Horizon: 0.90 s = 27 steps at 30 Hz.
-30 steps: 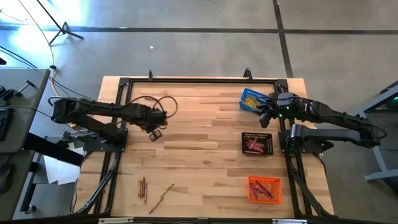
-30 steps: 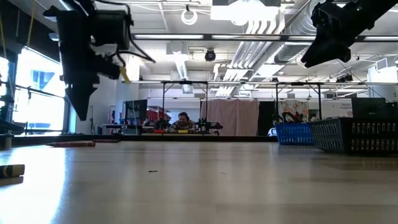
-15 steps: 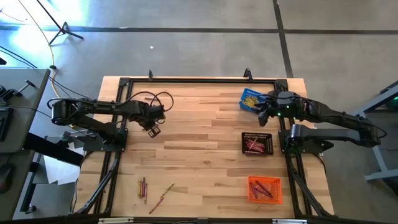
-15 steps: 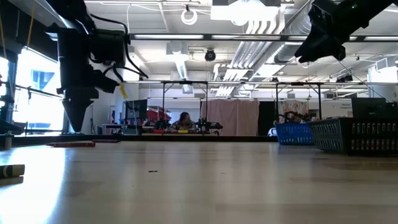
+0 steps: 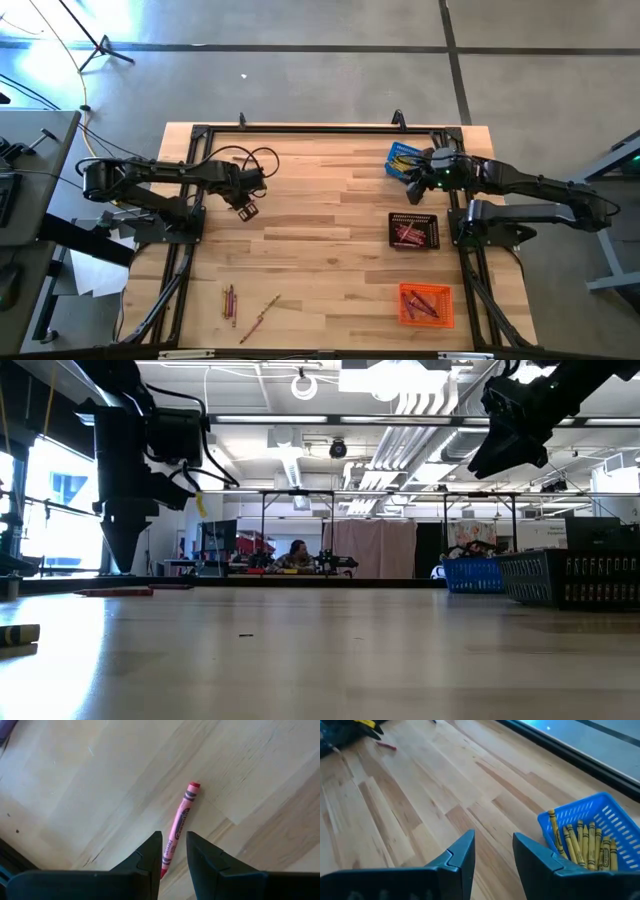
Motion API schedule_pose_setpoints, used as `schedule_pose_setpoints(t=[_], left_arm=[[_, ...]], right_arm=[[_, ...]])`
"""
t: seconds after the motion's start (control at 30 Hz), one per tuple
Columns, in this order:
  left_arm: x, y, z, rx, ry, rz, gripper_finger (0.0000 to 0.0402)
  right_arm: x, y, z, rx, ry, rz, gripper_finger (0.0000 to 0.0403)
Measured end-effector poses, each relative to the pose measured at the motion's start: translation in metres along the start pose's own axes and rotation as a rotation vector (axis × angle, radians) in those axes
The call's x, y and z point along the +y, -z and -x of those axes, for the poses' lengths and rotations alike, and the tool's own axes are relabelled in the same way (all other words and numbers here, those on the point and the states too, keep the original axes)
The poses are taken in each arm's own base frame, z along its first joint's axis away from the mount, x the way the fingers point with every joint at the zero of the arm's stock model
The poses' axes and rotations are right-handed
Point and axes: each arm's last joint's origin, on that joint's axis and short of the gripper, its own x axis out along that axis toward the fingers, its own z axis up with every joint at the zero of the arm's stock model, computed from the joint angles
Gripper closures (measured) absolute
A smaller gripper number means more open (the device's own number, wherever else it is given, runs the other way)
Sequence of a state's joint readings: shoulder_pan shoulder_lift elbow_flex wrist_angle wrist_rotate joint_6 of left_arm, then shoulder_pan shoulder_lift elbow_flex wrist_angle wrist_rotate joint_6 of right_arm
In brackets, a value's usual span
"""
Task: Sort crayons
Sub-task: Put the red crayon into the black bin
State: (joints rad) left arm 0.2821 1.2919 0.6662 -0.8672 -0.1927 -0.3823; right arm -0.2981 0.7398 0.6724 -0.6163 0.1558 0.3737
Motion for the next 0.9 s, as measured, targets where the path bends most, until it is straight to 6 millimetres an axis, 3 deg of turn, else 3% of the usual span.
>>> schedule_pose_setpoints(t=[0.37,0.9], left_arm=[[-0.002,0.0,-0.002,0.022,0.027,0.043,0.0325],[-0.003,-0.011,-0.027,0.079,-0.011,0.072,0.0325]], right_arm=[[0.002,0.001,-0.012,0.055,0.02,0.01,0.0286],[0.003,-0.002,-0.012,0.031,-0.003,0.031,0.0286]])
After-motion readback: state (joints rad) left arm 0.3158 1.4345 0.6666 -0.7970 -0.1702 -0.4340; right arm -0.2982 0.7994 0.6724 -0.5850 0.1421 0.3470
